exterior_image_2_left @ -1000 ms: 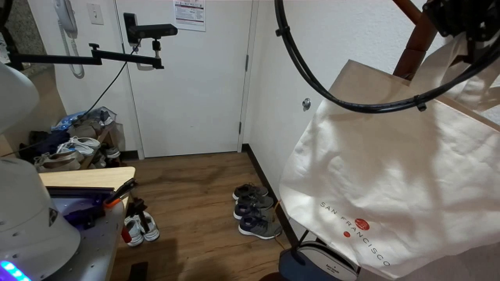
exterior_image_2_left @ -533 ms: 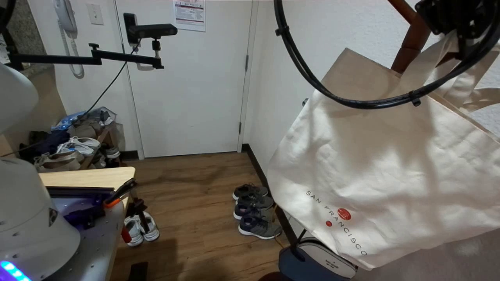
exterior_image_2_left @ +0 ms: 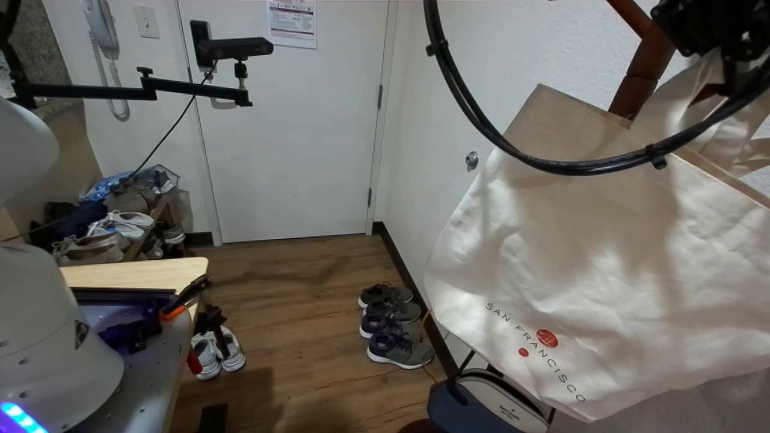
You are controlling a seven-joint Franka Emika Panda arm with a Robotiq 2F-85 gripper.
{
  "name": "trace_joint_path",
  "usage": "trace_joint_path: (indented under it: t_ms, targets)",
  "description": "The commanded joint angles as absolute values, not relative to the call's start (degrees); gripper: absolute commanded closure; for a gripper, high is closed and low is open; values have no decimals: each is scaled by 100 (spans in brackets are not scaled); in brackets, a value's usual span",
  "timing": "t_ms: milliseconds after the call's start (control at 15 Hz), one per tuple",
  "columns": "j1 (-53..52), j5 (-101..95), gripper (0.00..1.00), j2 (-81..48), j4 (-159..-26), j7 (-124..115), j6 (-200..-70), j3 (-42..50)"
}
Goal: Hang the tote bag on the hanging rack
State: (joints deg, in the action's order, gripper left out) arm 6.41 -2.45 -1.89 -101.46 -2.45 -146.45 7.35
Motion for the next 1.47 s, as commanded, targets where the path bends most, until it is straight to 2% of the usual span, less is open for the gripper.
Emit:
trace_joint_path:
  t_ms: [0, 800, 1400]
  targets:
    - [667, -652, 99, -295, -9922, -745, -14647, 776]
    - [530, -620, 99, -267, -9667, -891, -14761, 649]
    - [402, -830, 99, -67, -10187, -753, -14493, 502]
